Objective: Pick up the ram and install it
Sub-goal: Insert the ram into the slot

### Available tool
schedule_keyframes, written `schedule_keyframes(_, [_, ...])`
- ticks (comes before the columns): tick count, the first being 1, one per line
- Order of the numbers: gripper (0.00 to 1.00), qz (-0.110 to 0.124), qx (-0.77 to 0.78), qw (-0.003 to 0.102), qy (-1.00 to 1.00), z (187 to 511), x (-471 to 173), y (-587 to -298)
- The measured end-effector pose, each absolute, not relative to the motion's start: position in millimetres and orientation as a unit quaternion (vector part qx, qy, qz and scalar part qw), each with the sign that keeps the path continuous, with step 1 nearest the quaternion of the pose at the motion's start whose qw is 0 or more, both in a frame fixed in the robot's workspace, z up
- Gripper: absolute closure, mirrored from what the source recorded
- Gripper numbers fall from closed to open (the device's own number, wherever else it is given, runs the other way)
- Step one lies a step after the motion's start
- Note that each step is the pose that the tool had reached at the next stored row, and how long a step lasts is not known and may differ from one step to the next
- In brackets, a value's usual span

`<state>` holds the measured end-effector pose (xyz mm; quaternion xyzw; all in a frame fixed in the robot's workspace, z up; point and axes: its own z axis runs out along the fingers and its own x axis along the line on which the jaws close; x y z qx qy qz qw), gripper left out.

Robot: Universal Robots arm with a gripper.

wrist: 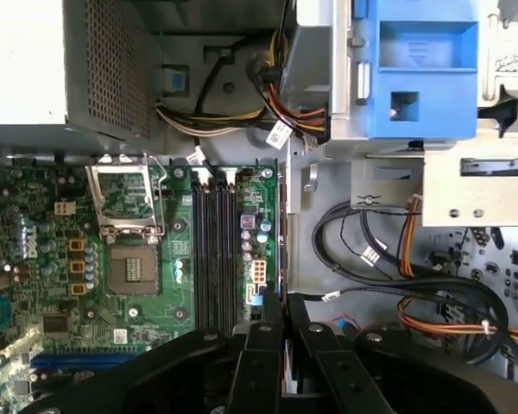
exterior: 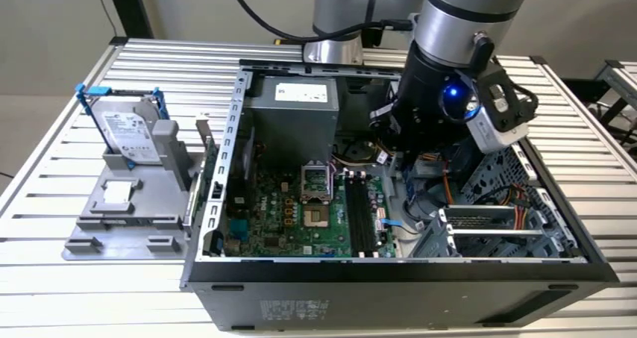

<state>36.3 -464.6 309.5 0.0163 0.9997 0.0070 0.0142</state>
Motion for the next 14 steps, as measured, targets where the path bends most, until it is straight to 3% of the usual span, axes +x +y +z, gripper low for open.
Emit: schedule_keyframes(14, [1.0,0.007,0.037,0.015,0.999,285.4,25.8,-464.1])
